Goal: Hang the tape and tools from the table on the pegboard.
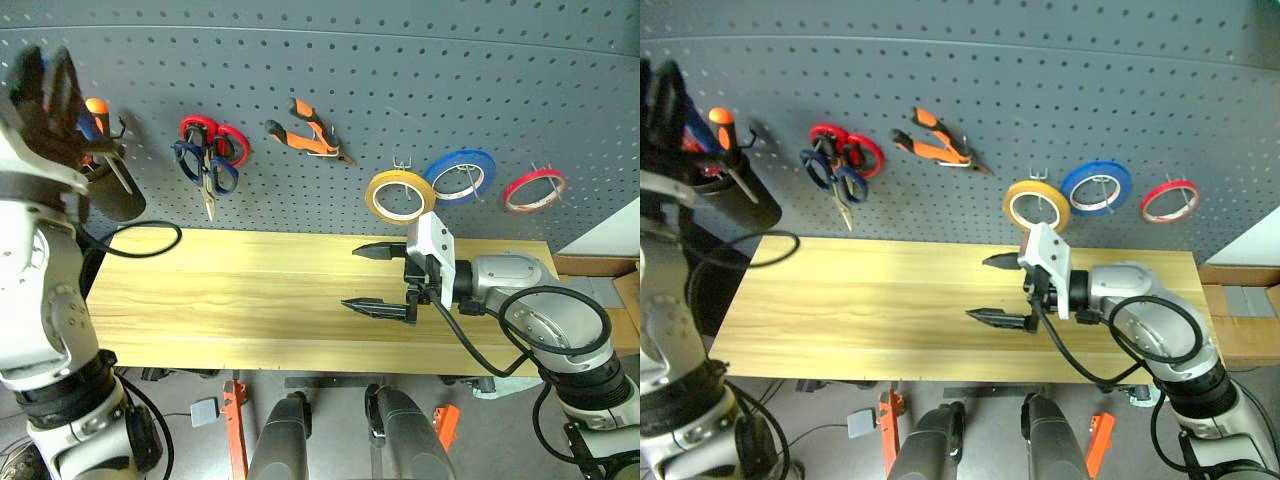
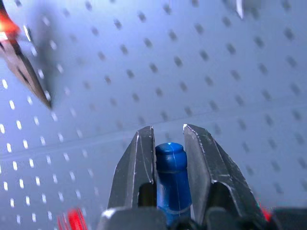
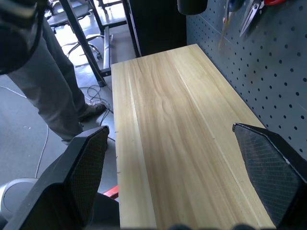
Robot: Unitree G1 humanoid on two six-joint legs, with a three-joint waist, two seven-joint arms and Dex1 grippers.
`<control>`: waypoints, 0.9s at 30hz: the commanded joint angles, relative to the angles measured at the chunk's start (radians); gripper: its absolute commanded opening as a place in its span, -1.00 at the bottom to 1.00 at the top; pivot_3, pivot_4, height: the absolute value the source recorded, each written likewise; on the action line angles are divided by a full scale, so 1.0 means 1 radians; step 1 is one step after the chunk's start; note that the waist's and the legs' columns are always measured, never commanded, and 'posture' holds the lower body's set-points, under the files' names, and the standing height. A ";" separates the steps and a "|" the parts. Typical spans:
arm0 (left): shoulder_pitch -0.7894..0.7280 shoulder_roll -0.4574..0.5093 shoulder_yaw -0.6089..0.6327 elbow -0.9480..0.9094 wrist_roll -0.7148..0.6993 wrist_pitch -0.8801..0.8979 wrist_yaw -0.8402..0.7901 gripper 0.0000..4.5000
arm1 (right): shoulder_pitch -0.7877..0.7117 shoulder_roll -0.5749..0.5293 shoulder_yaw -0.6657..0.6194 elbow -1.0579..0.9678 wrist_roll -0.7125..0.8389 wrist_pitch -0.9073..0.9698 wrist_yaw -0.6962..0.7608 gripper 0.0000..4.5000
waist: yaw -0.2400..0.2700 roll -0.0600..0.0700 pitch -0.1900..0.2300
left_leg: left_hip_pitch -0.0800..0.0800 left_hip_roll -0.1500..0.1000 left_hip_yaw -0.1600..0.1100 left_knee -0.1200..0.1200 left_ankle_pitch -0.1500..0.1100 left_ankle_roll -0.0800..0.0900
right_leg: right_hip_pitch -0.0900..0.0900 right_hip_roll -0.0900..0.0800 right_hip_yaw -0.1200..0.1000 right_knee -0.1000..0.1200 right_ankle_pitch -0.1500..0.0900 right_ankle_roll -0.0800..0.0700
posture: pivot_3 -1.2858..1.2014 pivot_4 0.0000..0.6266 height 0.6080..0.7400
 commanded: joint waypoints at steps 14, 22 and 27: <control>-0.130 0.146 0.016 0.244 -0.006 -0.165 -0.060 -0.76 | 0.002 -0.011 -0.010 -0.029 -0.005 -0.011 -0.001 1.00 | 0.001 0.000 0.000 | 0.000 0.000 -0.001 0.000 0.002 -0.003 | 0.000 -0.001 0.000 0.000 0.000 0.000 | 0.04 -0.07 1.00; -0.107 0.126 -0.022 0.366 0.038 -0.304 -0.075 -0.76 | 0.003 -0.012 -0.014 -0.039 -0.003 0.000 -0.008 1.00 | 0.001 0.000 0.000 | 0.000 0.000 -0.001 0.000 0.002 -0.003 | 0.000 -0.001 0.000 0.000 0.000 0.000 | 0.01 -0.06 1.00; -0.049 0.100 -0.013 0.379 0.052 -0.339 -0.060 -0.76 | 0.008 -0.016 -0.019 -0.049 0.001 0.009 -0.017 1.00 | -0.001 0.000 0.000 | 0.000 0.000 -0.001 0.000 0.002 -0.003 | 0.000 -0.001 0.001 0.000 0.000 0.000 | 0.01 -0.06 1.00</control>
